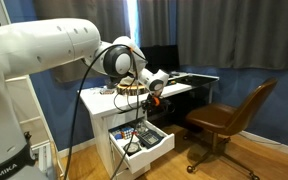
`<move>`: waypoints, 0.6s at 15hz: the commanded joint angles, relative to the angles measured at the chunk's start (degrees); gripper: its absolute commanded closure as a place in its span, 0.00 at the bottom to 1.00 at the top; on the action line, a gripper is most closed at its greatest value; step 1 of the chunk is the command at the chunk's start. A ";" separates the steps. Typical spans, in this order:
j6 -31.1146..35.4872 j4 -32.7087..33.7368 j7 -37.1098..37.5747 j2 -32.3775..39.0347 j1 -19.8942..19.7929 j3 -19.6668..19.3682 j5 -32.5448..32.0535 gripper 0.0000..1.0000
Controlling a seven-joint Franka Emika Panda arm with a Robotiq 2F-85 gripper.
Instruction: Close the top opened drawer of the cabinet
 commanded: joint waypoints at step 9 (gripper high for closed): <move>-3.68 -25.94 21.69 -21.67 4.07 -7.64 -1.27 0.00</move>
